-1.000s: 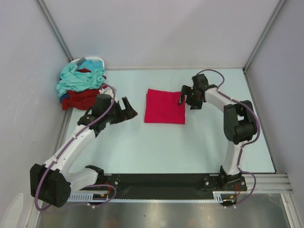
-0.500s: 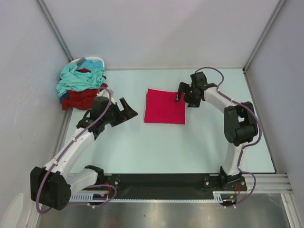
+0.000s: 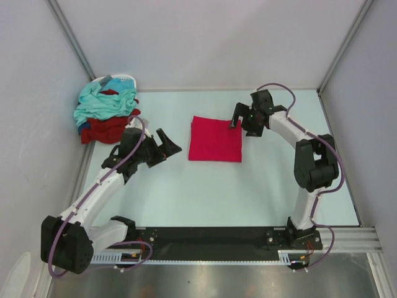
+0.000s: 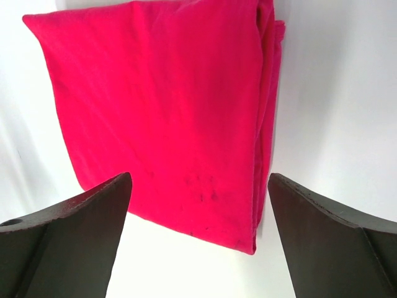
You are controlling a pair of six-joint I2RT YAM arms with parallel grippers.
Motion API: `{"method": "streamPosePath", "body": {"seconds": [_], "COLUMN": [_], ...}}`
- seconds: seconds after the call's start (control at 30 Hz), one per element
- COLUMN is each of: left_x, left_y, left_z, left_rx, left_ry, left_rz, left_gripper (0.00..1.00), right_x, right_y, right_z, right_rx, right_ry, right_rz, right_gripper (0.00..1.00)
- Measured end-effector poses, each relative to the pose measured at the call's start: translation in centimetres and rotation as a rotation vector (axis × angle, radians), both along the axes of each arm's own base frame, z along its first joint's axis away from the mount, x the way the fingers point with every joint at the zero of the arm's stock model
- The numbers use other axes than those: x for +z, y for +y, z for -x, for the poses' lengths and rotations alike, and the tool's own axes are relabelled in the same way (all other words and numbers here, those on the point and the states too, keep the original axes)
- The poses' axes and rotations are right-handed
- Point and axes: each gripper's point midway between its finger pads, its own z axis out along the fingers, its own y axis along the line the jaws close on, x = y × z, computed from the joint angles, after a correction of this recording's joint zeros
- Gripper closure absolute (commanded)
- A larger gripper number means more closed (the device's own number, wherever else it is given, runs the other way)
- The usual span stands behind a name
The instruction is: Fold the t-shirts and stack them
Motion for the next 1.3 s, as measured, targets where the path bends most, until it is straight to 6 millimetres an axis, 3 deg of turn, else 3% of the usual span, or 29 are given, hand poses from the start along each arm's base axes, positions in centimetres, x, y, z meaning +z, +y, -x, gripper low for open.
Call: {"method": "streamPosePath", "body": {"seconds": [0.27,0.73,0.87,1.07,1.13,1.17,1.2,1.27,1.3], "left_x": [0.0,-1.0,-1.8,-2.5,-3.0,-3.1,-3.2,-3.1,-3.1], "left_y": [0.2,0.9,1.2,1.0,0.9,0.9,0.9,0.9,0.9], "left_z": [-0.1,-0.6,-0.8,-0.9,-1.0,-0.9,-0.9,-1.0,-1.0], "left_rx": [0.006,0.017,0.02,0.001,-0.007,-0.012,-0.013,-0.017,-0.02], "left_ry": [0.0,0.023,0.047,0.068,0.08,0.085,0.085,0.082,0.079], "left_rz": [0.0,-0.017,-0.025,-0.023,-0.025,-0.024,-0.025,-0.026,-0.026], "left_gripper": [0.0,0.0,0.0,0.0,0.0,0.0,0.0,0.01,0.01], "right_x": [-0.1,-6.4,-6.4,-6.9,-7.1,-7.2,-7.2,-7.4,-7.6], "right_y": [0.0,-0.1,0.0,0.3,0.5,0.6,0.6,0.6,0.6], "right_z": [-0.7,-1.3,-1.9,-2.3,-2.4,-2.4,-2.4,-2.4,-2.3], "right_rx": [-0.003,-0.007,-0.009,-0.006,-0.003,-0.003,-0.002,-0.002,-0.005], "right_ry": [-0.019,0.077,0.064,0.051,0.048,0.048,0.048,0.048,0.053], "right_rz": [-0.005,0.041,0.04,0.036,0.034,0.035,0.034,0.038,0.039], "right_gripper": [0.1,0.14,0.19,0.35,0.45,0.51,0.66,0.74,0.84]}}
